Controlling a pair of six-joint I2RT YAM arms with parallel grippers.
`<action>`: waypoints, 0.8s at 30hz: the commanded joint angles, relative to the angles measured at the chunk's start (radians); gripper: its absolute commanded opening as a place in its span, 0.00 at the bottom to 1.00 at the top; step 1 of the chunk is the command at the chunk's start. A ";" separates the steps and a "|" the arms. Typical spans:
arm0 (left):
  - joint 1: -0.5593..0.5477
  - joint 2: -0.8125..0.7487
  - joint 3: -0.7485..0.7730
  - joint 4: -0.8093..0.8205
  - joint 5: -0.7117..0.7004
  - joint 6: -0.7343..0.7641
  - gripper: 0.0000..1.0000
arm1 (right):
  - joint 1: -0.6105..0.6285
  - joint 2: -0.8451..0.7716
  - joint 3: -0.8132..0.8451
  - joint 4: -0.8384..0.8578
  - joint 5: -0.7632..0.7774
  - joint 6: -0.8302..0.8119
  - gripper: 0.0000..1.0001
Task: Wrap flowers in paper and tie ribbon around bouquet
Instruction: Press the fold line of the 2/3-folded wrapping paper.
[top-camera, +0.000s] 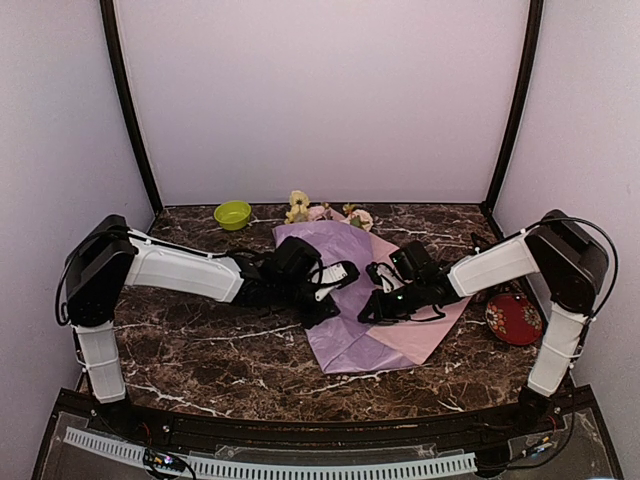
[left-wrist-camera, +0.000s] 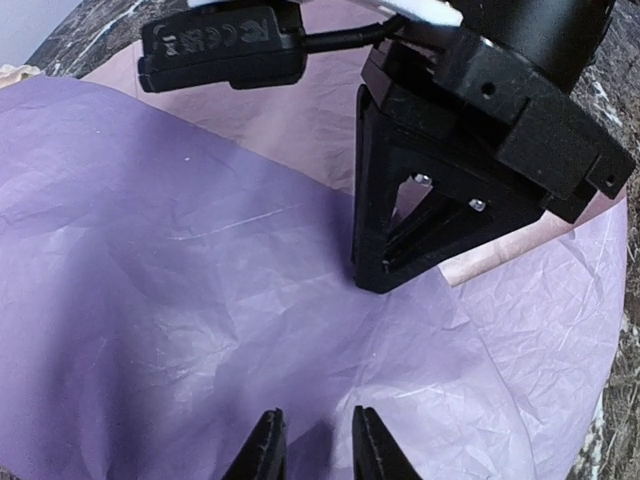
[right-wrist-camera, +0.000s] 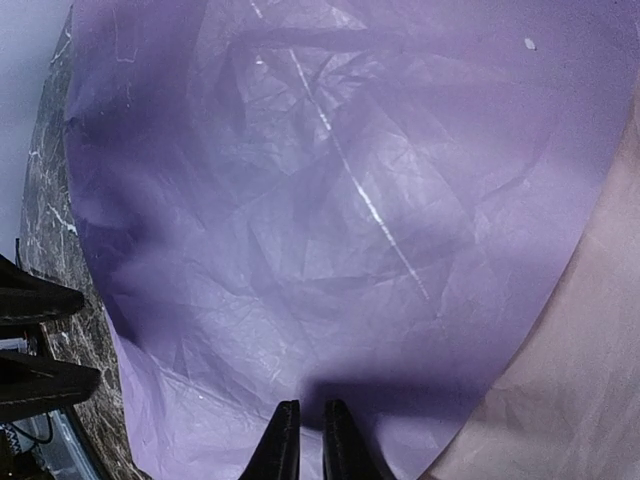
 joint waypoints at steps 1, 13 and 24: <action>-0.008 0.033 0.022 0.022 0.010 -0.016 0.26 | 0.010 0.004 -0.002 -0.070 0.061 0.019 0.10; -0.008 0.128 0.000 0.022 0.078 -0.038 0.27 | 0.023 -0.184 -0.034 -0.244 0.166 0.000 0.13; -0.008 0.127 -0.013 0.000 0.083 -0.047 0.27 | 0.173 -0.312 -0.157 -0.238 0.074 0.010 0.13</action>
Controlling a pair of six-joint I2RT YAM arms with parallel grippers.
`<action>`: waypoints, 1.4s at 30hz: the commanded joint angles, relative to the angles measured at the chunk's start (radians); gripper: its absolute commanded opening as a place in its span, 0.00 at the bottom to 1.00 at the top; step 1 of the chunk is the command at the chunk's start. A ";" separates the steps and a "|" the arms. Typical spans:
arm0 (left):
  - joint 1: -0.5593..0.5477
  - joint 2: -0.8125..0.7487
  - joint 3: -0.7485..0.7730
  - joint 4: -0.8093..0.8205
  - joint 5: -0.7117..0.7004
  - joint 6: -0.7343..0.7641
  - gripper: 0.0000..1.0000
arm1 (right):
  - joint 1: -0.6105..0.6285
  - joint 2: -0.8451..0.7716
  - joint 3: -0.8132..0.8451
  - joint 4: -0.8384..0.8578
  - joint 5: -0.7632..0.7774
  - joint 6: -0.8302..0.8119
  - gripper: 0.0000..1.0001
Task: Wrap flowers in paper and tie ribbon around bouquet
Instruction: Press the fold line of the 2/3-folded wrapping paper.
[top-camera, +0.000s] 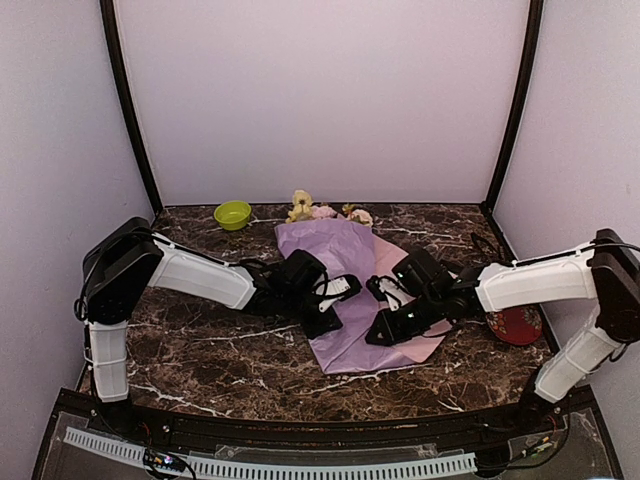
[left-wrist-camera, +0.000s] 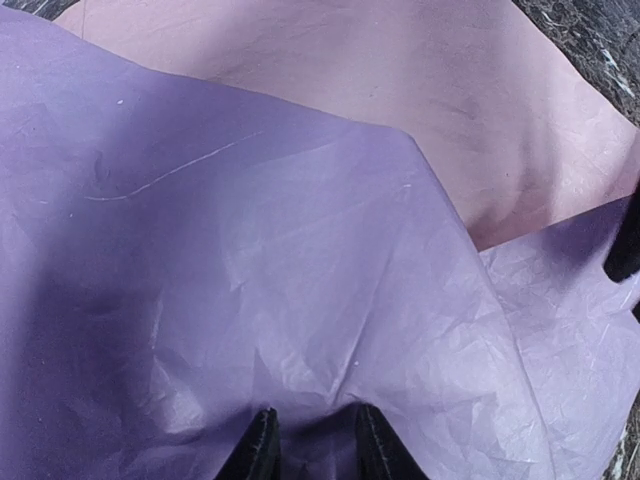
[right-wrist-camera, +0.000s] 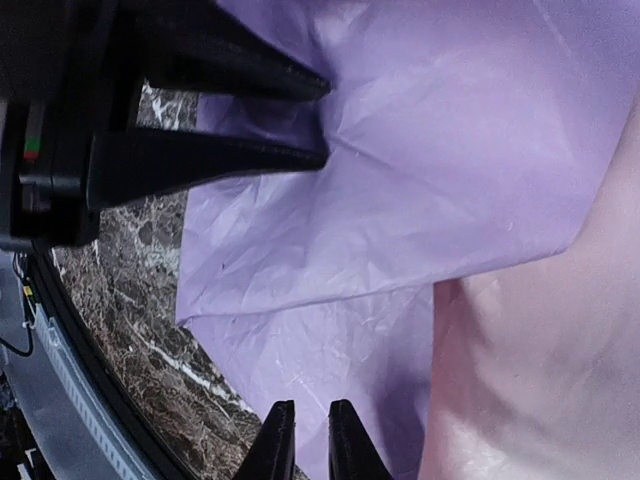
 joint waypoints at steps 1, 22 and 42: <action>-0.007 0.012 -0.023 -0.045 0.021 -0.005 0.27 | 0.015 -0.013 -0.090 0.019 -0.025 0.041 0.12; -0.007 0.003 -0.023 -0.070 0.006 0.025 0.27 | 0.091 -0.263 0.033 -0.487 0.393 0.120 0.13; -0.007 0.005 -0.025 -0.084 0.006 0.018 0.28 | 0.204 0.086 -0.059 0.060 0.203 0.022 0.11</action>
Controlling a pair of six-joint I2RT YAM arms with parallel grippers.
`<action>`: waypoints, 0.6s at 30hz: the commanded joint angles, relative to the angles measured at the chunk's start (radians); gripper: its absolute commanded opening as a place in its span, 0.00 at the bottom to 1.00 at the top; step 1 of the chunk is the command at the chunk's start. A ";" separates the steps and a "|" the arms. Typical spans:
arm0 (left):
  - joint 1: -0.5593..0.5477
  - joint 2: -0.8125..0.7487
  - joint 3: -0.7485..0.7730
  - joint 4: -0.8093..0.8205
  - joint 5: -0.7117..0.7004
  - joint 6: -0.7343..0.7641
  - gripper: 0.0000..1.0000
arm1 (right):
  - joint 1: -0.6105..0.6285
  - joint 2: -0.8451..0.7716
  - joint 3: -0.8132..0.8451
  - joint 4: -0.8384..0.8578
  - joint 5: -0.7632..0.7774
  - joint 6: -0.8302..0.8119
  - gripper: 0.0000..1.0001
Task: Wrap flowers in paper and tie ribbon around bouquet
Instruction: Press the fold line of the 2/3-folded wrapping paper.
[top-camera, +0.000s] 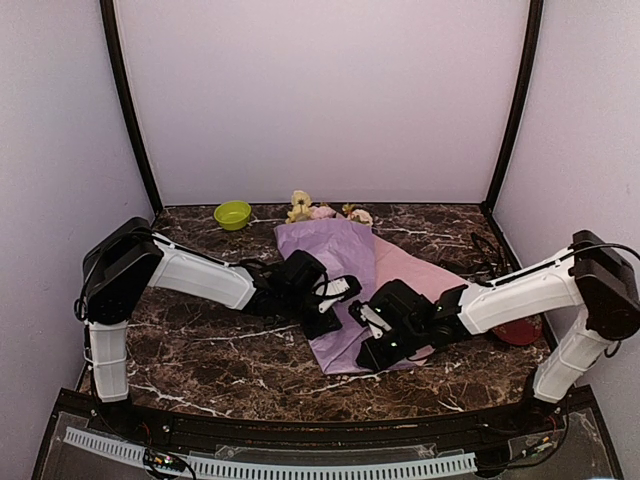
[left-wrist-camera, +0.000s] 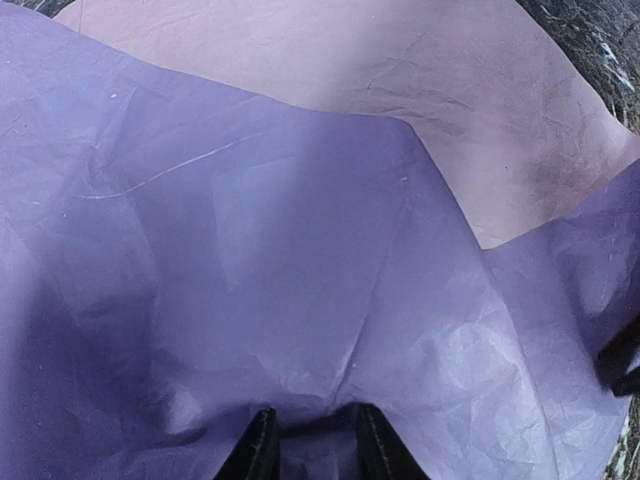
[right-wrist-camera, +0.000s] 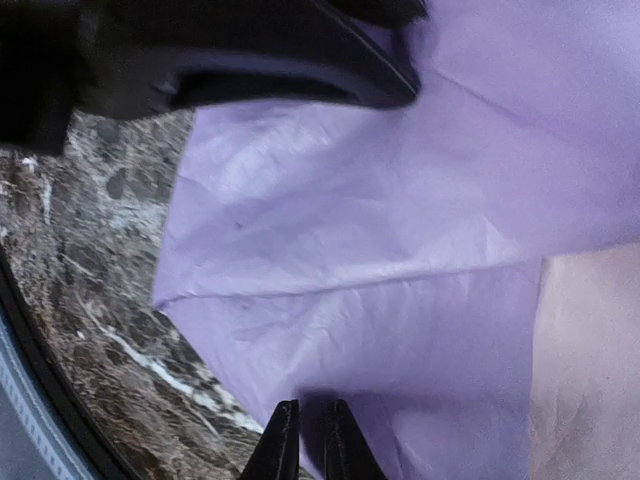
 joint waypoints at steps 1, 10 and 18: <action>-0.006 0.004 -0.023 -0.078 0.011 0.003 0.27 | 0.002 0.017 -0.064 -0.017 0.062 0.030 0.11; -0.006 0.005 -0.020 -0.093 0.000 0.013 0.28 | 0.001 0.001 -0.145 -0.177 0.143 0.137 0.11; -0.006 0.005 -0.021 -0.120 -0.016 0.023 0.28 | -0.007 -0.084 -0.170 -0.304 0.206 0.215 0.14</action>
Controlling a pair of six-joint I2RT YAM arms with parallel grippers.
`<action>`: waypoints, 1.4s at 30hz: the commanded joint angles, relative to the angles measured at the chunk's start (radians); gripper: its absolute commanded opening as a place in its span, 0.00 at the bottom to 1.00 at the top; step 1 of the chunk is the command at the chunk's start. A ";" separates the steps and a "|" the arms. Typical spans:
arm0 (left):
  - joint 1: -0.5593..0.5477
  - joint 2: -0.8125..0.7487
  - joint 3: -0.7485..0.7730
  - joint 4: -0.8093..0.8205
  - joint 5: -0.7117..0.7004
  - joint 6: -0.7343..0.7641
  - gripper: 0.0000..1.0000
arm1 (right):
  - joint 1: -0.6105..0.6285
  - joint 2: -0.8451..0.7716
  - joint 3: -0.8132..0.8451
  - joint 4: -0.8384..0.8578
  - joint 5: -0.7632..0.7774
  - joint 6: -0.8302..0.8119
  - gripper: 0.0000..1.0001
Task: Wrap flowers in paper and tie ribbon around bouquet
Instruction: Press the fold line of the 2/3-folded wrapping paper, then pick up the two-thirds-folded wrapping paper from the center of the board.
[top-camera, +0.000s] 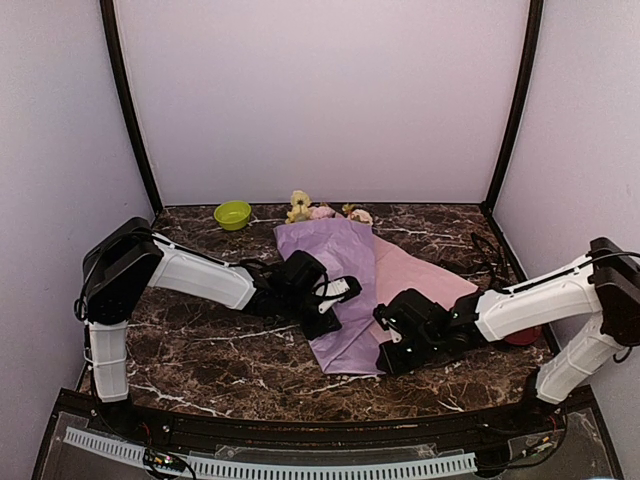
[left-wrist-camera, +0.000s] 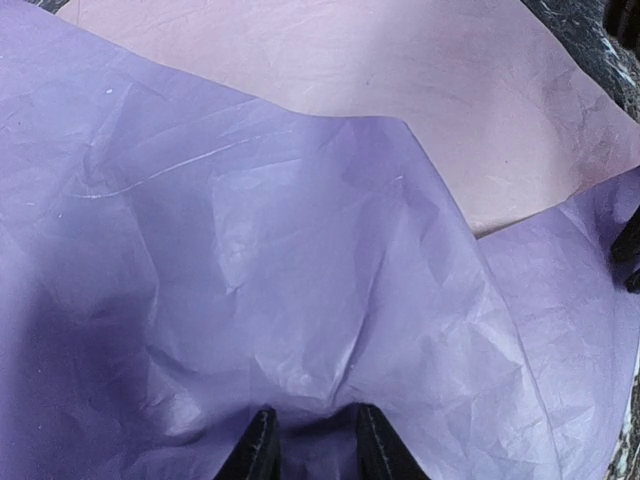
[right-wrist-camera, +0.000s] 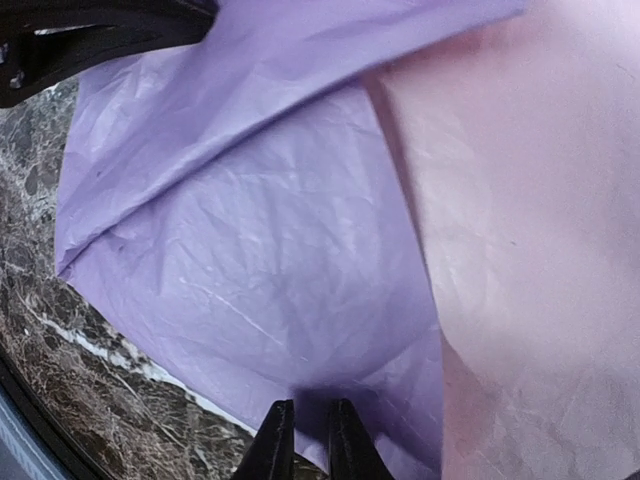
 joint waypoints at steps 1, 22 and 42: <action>-0.006 0.005 -0.018 -0.116 -0.009 0.012 0.27 | -0.012 -0.011 -0.056 -0.251 0.081 0.070 0.15; -0.006 0.030 0.023 -0.129 -0.018 0.016 0.28 | -0.282 -0.246 0.010 -0.405 0.087 -0.037 0.23; -0.006 0.025 0.039 -0.161 -0.027 0.029 0.28 | -0.781 -0.225 -0.151 0.105 -0.212 0.001 0.58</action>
